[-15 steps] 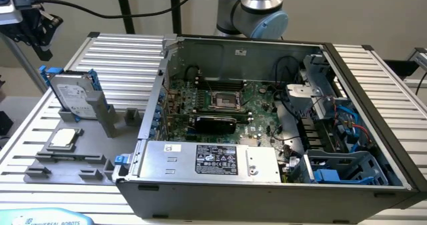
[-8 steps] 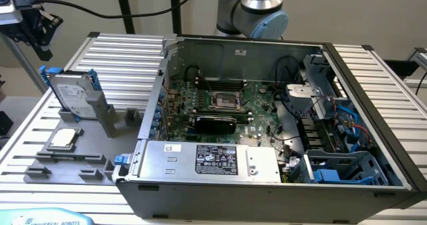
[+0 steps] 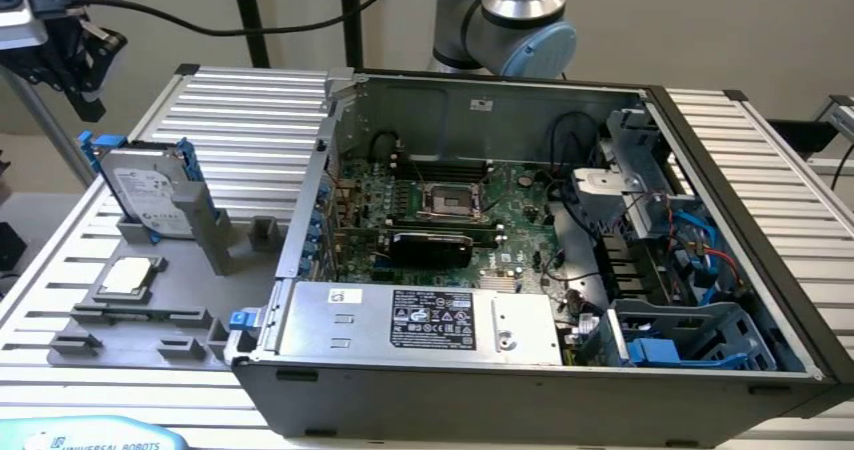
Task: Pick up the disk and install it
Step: 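Pick up the disk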
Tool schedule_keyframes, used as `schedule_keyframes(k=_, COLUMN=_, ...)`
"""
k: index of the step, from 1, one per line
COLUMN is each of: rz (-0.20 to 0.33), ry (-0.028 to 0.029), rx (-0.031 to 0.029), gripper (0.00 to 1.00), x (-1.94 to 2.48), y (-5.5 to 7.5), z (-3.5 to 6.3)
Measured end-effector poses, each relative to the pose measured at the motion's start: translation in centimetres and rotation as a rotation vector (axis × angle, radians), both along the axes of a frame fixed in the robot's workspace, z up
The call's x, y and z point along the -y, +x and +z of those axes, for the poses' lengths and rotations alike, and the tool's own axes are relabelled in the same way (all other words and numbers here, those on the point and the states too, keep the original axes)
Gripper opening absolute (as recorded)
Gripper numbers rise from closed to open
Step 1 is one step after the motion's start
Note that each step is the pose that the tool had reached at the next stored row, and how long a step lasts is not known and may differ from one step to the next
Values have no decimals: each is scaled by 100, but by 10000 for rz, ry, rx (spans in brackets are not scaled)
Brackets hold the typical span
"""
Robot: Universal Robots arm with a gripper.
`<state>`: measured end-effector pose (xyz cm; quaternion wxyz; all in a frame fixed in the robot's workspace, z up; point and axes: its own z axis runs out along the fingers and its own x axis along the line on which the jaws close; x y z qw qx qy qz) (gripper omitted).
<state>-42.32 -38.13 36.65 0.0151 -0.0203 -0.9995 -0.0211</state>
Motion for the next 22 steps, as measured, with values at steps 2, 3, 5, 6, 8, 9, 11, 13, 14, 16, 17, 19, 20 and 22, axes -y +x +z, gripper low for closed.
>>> schedule_keyframes(k=2, rz=327, ry=1, rx=0, gripper=11, x=0, y=0, z=0)
schedule_keyframes(k=3, rz=507, ry=0, rx=1, gripper=11, x=0, y=0, z=0)
schedule_keyframes(k=5, rz=872, ry=0, rx=4, gripper=11, x=1, y=1, z=0)
schedule_keyframes(k=6, rz=1054, ry=0, rx=7, gripper=11, x=1, y=1, z=0)
schedule_keyframes(k=8, rz=1413, ry=-1, rx=22, gripper=11, x=0, y=1, z=0)
schedule_keyframes(k=9, rz=1592, ry=-2, rx=33, gripper=11, x=0, y=1, z=0)
schedule_keyframes(k=11, rz=1969, ry=-4, rx=70, gripper=11, x=0, y=1, z=0)
schedule_keyframes(k=13, rz=2328, ry=-7, rx=105, gripper=11, x=0, y=1, z=1)
schedule_keyframes(k=14, rz=2508, ry=-8, rx=125, gripper=11, x=0, y=1, z=1)
schedule_keyframes(k=16, rz=2867, ry=-9, rx=159, gripper=11, x=0, y=1, z=0)
schedule_keyframes(k=17, rz=3046, ry=-11, rx=174, gripper=11, x=0, y=1, z=0)
schedule_keyframes(k=19, rz=3423, ry=-12, rx=208, gripper=11, x=0, y=1, z=0)
schedule_keyframes(k=20, rz=3597, ry=-14, rx=225, gripper=11, x=0, y=1, z=0)
schedule_keyframes(k=22, rz=3957, ry=-15, rx=257, gripper=11, x=0, y=1, z=0)
